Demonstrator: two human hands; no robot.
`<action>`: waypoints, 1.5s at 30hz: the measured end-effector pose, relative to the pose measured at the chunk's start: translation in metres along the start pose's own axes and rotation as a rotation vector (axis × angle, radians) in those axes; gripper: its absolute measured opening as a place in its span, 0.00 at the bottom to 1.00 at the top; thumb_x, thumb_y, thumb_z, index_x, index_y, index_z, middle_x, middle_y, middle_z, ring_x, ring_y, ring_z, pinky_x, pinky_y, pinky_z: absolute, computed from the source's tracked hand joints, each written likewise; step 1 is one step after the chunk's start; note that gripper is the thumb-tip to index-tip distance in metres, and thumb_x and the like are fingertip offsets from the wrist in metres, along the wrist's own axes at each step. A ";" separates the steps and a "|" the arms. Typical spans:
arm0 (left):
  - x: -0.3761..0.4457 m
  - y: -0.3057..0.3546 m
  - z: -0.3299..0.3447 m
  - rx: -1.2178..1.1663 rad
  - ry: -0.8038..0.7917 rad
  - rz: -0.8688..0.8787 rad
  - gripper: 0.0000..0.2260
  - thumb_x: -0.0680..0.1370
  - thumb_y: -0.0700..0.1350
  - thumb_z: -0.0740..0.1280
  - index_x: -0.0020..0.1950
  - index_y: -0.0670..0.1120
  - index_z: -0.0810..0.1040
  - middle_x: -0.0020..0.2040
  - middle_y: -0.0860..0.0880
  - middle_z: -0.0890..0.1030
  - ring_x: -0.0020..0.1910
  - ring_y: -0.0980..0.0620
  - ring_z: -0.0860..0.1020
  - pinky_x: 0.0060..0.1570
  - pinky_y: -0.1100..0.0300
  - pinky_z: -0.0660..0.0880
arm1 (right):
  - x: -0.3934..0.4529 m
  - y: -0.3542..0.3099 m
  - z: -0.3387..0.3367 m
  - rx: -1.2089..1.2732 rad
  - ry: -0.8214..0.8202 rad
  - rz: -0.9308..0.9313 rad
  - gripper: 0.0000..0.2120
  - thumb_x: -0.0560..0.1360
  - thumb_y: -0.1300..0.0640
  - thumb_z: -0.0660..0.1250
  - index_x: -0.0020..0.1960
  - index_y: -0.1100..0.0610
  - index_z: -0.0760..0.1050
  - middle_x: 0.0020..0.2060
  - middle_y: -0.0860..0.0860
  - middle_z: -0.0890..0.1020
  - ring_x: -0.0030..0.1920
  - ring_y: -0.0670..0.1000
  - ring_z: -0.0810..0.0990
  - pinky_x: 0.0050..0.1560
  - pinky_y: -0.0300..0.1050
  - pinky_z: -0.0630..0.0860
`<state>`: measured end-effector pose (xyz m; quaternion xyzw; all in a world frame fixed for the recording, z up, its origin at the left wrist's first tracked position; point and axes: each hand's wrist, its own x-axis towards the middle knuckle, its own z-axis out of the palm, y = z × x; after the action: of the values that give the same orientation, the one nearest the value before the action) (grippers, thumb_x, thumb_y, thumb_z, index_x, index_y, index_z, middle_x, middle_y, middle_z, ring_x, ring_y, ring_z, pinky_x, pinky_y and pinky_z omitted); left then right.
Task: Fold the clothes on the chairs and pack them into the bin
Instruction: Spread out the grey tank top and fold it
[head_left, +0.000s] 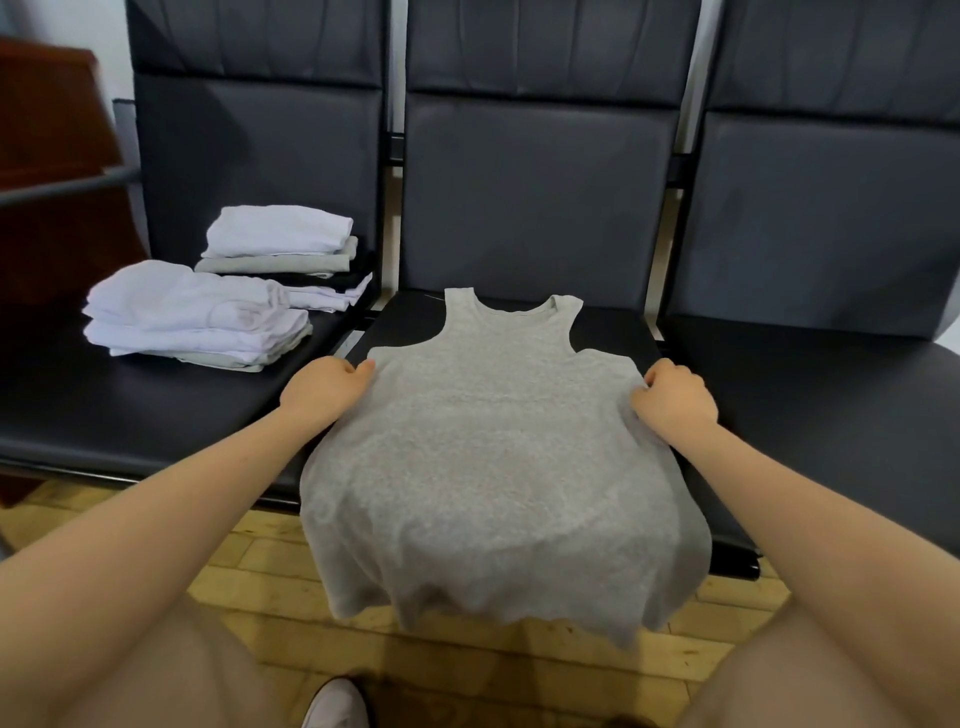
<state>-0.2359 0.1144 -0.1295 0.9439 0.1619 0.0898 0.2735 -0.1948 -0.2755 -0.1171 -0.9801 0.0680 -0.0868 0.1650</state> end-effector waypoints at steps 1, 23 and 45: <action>0.004 0.001 0.000 0.005 0.007 -0.006 0.26 0.79 0.59 0.57 0.30 0.42 0.73 0.29 0.45 0.77 0.32 0.45 0.77 0.32 0.58 0.66 | 0.001 -0.005 0.002 -0.004 0.024 -0.024 0.13 0.78 0.55 0.60 0.59 0.60 0.71 0.55 0.58 0.75 0.54 0.57 0.74 0.47 0.51 0.75; 0.090 -0.037 0.009 0.154 0.054 0.153 0.11 0.82 0.48 0.57 0.49 0.42 0.73 0.41 0.41 0.78 0.44 0.41 0.76 0.43 0.51 0.71 | 0.032 -0.029 0.055 -0.111 0.067 -0.225 0.15 0.80 0.51 0.57 0.64 0.55 0.72 0.61 0.55 0.72 0.62 0.56 0.69 0.62 0.51 0.65; 0.169 0.102 0.076 -0.206 -0.034 0.170 0.12 0.79 0.50 0.62 0.55 0.44 0.77 0.52 0.46 0.79 0.51 0.46 0.77 0.50 0.55 0.72 | 0.163 -0.076 0.062 0.374 0.042 0.046 0.25 0.78 0.50 0.64 0.26 0.54 0.59 0.24 0.50 0.64 0.27 0.51 0.64 0.29 0.46 0.60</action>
<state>-0.0327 0.0557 -0.1234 0.9225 0.0663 0.1128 0.3632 -0.0155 -0.2115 -0.1253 -0.9285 0.0767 -0.1146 0.3448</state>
